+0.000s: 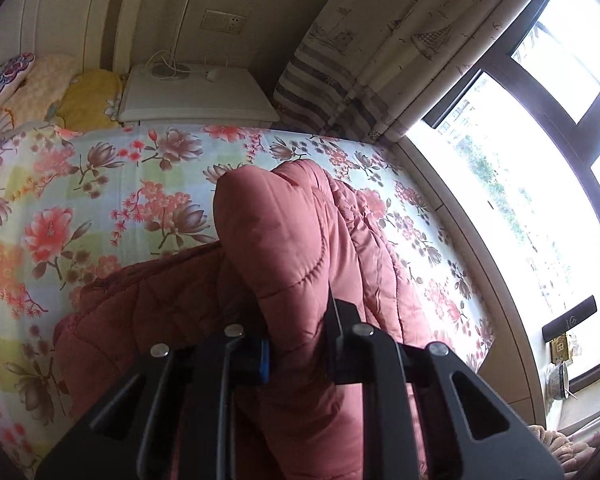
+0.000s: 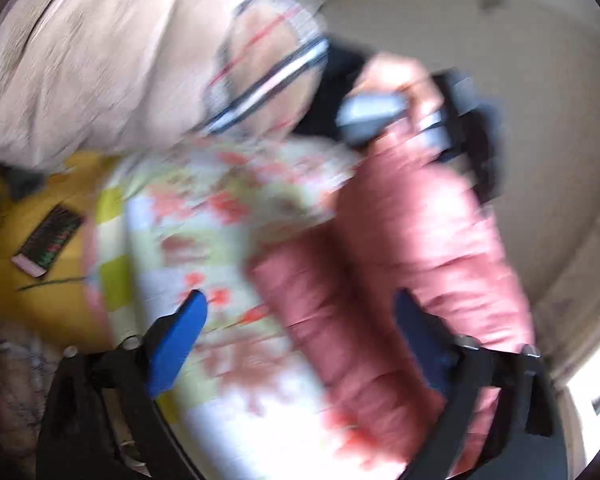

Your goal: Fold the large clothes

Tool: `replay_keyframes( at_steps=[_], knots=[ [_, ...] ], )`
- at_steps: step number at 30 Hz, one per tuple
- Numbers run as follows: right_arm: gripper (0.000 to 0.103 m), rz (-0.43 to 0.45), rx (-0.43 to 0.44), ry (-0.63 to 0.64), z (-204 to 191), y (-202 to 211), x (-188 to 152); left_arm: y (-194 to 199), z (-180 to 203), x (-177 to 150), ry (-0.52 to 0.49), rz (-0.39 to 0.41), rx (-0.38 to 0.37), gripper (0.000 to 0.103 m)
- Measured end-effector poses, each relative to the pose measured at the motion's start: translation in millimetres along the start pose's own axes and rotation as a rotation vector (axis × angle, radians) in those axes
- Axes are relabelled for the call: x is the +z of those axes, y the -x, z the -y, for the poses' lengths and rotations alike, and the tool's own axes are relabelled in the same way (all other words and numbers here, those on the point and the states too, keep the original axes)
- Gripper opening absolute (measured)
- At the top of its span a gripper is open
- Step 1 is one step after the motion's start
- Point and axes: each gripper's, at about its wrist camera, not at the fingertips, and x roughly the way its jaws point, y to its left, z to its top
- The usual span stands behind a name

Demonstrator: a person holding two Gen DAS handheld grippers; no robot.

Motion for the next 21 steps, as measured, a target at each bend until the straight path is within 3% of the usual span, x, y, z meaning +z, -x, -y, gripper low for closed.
replay_keyframes(
  at_steps=[3,5,6,9,13,17,21],
  knots=[
    [0.07,-0.031,-0.026,-0.064,7,-15,12,3,0,-2,-0.008,0.01,0.003,0.018],
    [0.057,-0.027,-0.057,-0.083,12,-22,18,3,1,-4,-0.024,0.012,0.006,0.018],
    [0.057,-0.008,-0.085,-0.043,6,-19,19,4,1,-5,-0.028,0.01,0.007,0.018],
    [0.057,0.051,-0.235,0.26,-39,-16,31,1,0,-3,-0.053,-0.02,0.011,0.018],
    [0.057,-0.024,-0.311,0.402,-56,-40,37,0,3,3,-0.077,-0.081,0.035,0.019],
    [0.057,-0.092,-0.346,0.382,-51,-75,36,6,6,-3,-0.098,-0.093,0.071,0.018],
    [0.055,-0.193,-0.262,0.269,-36,-94,30,19,6,-15,-0.121,-0.061,0.101,0.018]
  ],
)
